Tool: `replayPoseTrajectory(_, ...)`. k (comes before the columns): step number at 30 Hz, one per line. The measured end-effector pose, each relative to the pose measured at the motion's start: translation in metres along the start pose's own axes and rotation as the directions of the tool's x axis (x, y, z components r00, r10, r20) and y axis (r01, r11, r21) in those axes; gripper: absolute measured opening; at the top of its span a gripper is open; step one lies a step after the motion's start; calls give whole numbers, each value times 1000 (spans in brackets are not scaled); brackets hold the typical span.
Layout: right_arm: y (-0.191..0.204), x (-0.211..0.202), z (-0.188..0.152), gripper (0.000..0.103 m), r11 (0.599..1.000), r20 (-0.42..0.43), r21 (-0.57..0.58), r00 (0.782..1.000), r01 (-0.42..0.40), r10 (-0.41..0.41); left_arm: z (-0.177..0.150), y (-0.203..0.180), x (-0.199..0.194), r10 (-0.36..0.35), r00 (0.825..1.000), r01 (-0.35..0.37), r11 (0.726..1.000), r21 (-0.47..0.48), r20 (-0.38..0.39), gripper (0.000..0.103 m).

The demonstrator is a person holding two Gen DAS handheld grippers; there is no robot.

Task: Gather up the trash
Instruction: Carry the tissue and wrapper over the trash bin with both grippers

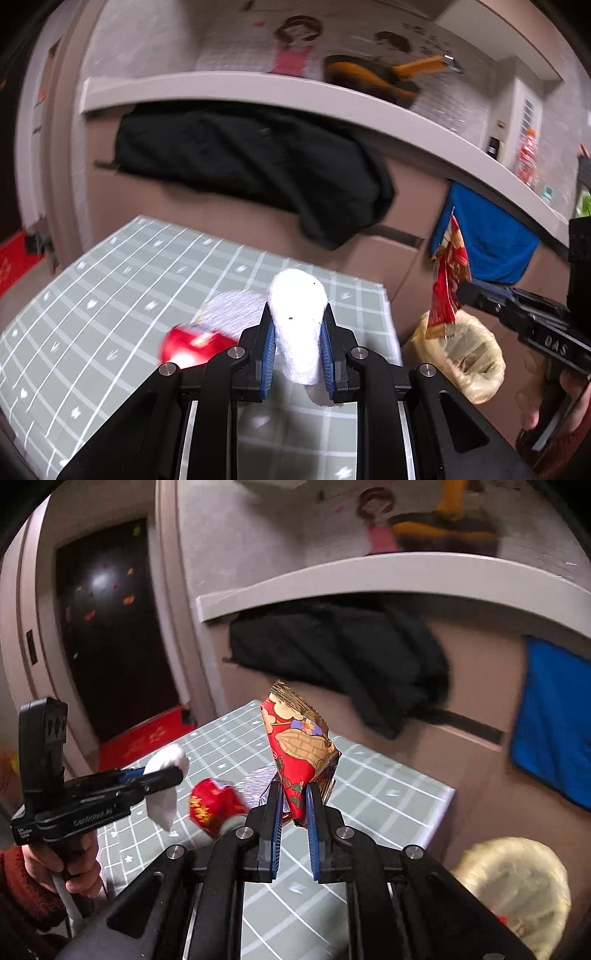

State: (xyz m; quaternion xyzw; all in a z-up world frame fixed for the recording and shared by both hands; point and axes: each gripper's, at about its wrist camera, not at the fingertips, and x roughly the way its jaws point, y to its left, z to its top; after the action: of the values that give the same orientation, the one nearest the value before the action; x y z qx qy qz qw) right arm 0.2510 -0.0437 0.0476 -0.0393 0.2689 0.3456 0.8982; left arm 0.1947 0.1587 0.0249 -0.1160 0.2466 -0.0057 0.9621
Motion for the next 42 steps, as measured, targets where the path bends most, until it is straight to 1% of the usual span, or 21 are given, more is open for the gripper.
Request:
replayPoseTrajectory(3, -16, -25, -8, 11, 999, 41, 18, 998, 42, -43, 6, -37, 9, -44, 999, 44, 998, 51, 7, 22)
replayPoseTrajectory(4, -25, -38, -12, 11, 997, 63, 30, 996, 67, -69, 8, -50, 12, -58, 998, 57, 996, 71, 11, 22)
replayPoseTrajectory(6, -36, -52, -16, 11, 994, 85, 49, 991, 99, -103, 11, -77, 16, -86, 996, 83, 990, 115, 24, 22)
replayPoseTrajectory(9, -63, -84, -26, 11, 982, 118, 109, 978, 157, -170, 15, -119, 24, -144, 989, 135, 975, 175, 40, 22)
replayPoseTrajectory(13, -97, -116, -39, 11, 956, 131, 193, 960, 219, -246, 12, -164, 38, -208, 978, 199, 954, 222, 14, 22)
replayPoseTrajectory(16, -114, -131, -48, 11, 938, 125, 227, 947, 262, -295, 9, -189, 48, -246, 969, 241, 939, 245, -11, 22)
replayPoseTrajectory(19, -128, -146, -58, 11, 918, 120, 255, 932, 304, -342, 5, -214, 59, -299, 954, 298, 919, 259, -37, 22)
replayPoseTrajectory(22, -142, -157, -69, 11, 899, 112, 280, 918, 337, -379, -2, -230, 68, -334, 941, 337, 904, 262, -59, 22)
replayPoseTrajectory(25, -154, -159, -76, 11, 888, 98, 306, 916, 344, -389, -8, -242, 81, -348, 933, 359, 897, 258, -90, 22)
replayPoseTrajectory(31, -172, -156, -91, 11, 873, 74, 341, 915, 350, -396, -19, -250, 100, -341, 930, 366, 895, 255, -137, 22)
replayPoseTrajectory(42, -188, -139, -105, 11, 864, 47, 368, 921, 344, -386, -31, -261, 125, -331, 926, 370, 890, 266, -182, 22)
